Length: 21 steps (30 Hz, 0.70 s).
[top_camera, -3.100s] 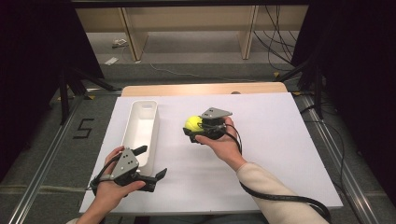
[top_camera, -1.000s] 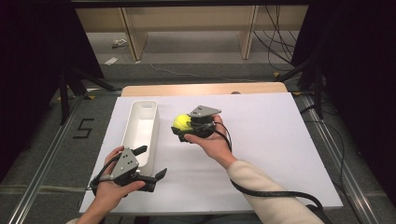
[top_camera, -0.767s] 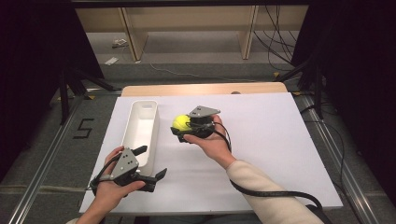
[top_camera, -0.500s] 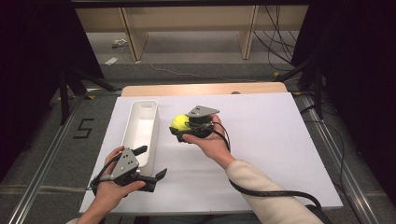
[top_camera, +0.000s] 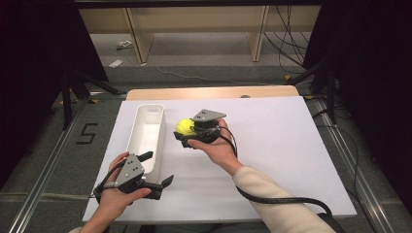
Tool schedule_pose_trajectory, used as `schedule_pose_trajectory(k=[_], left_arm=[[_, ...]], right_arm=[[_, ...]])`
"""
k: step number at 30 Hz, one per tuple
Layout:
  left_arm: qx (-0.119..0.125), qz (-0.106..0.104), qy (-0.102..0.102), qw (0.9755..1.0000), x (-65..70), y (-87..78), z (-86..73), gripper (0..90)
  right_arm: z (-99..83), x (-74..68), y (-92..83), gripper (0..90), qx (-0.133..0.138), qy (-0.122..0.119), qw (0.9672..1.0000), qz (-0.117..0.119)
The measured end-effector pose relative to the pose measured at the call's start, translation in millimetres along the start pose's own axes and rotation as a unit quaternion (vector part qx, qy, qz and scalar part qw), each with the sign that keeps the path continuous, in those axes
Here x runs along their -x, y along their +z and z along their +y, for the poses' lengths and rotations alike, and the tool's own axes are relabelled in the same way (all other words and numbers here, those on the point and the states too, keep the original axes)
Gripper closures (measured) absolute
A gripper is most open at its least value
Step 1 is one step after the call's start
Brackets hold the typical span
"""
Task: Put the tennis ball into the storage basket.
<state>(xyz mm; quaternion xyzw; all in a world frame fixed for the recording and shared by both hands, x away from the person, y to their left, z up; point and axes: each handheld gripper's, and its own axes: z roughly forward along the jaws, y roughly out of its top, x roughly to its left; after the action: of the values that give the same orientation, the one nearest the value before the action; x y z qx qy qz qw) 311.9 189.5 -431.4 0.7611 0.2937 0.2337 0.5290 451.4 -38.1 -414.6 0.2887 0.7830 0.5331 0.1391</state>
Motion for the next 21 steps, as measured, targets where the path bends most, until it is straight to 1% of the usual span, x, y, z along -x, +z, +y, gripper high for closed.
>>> schedule_pose_trajectory(k=[10, 21], left_arm=[[0.000, -0.001, -0.001, 1.0000, -0.2, -0.4, 0.0, 0.0], [0.000, -0.001, -0.001, 1.0000, 0.0, -0.3, -0.1, 0.0]], right_arm=[[-1.4, -4.1, 5.4, 25.9, -0.005, -0.002, 1.0000, 0.005], [1.6, -7.8, 9.1, 26.0, -0.003, -0.004, 1.0000, 0.008]])
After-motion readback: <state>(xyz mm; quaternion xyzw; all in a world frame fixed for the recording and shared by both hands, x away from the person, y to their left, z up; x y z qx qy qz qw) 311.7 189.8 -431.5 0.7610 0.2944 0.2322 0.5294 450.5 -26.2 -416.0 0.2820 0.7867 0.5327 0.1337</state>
